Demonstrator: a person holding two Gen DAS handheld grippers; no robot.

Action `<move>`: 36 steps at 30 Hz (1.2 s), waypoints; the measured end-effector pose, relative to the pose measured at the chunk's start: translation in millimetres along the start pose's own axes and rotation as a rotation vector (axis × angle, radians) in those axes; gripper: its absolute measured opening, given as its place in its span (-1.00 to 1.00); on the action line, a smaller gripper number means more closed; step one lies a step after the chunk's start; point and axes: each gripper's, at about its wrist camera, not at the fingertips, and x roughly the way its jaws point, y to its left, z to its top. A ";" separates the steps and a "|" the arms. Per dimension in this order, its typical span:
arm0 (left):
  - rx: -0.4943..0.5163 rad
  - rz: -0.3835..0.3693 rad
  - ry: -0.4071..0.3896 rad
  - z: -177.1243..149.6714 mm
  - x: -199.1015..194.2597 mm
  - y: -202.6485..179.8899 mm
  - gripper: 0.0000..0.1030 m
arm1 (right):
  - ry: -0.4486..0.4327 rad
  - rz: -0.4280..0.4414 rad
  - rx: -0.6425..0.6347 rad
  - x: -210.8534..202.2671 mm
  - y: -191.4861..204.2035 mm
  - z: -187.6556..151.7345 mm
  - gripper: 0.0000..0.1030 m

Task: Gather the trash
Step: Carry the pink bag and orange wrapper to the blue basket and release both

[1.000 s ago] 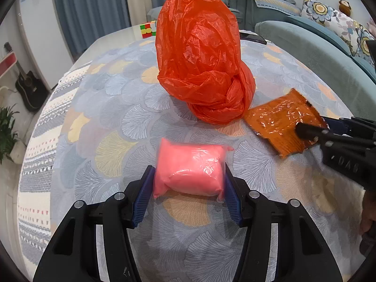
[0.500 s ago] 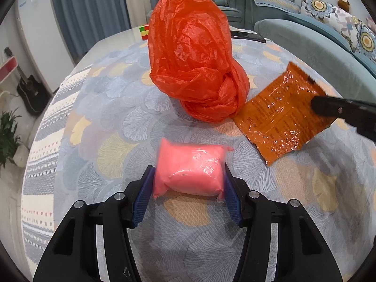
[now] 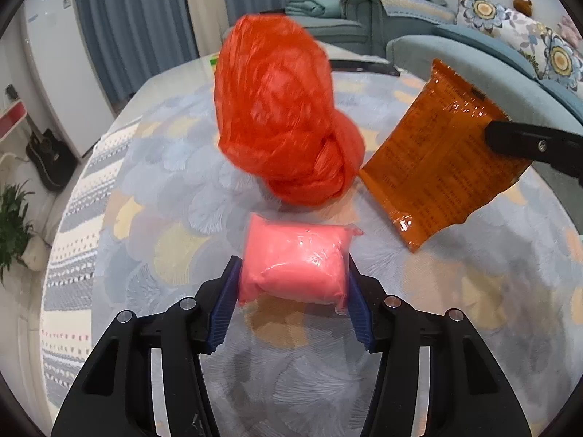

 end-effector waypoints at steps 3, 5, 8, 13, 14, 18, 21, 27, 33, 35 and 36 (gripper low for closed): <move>-0.004 -0.010 -0.017 3.2 -6.9 -1.6 0.00 | -0.012 -0.003 0.006 -6.7 -1.5 0.8 -0.95; -0.004 -0.011 -0.030 4.5 -11.5 -2.8 -0.01 | -0.020 -0.003 0.014 -11.1 -3.4 1.1 -0.95; -0.002 -0.017 -0.048 5.6 -17.3 -3.3 -0.01 | -0.033 -0.007 0.022 -20.1 -8.8 1.7 -0.95; -0.002 -0.028 -0.071 7.1 -27.4 -5.3 -0.01 | -0.059 -0.009 0.043 -38.3 -19.8 1.6 -0.95; -0.002 -0.031 -0.075 7.6 -29.9 -6.5 -0.01 | -0.065 -0.008 0.048 -43.1 -22.5 1.7 -0.95; -0.003 -0.058 -0.094 9.9 -40.1 -7.3 -0.01 | -0.102 -0.013 0.060 -69.8 -35.4 0.1 -0.95; 0.000 -0.085 -0.109 10.3 -50.1 -10.2 -0.01 | -0.136 -0.029 0.065 -92.9 -47.7 -1.9 -0.95; 0.018 -0.136 -0.147 8.6 -75.4 -23.9 -0.01 | -0.197 -0.083 0.071 -136.4 -74.6 -10.1 -0.95; 0.062 -0.204 -0.202 6.6 -110.3 -49.7 -0.01 | -0.240 -0.132 0.094 -177.6 -105.5 -25.2 -0.95; 0.080 -0.228 -0.220 5.7 -121.7 -59.9 -0.01 | -0.248 -0.137 0.108 -190.9 -115.9 -31.4 -0.95; 0.094 -0.244 -0.231 5.0 -128.5 -66.8 -0.01 | -0.253 -0.143 0.111 -196.5 -119.5 -34.8 -0.95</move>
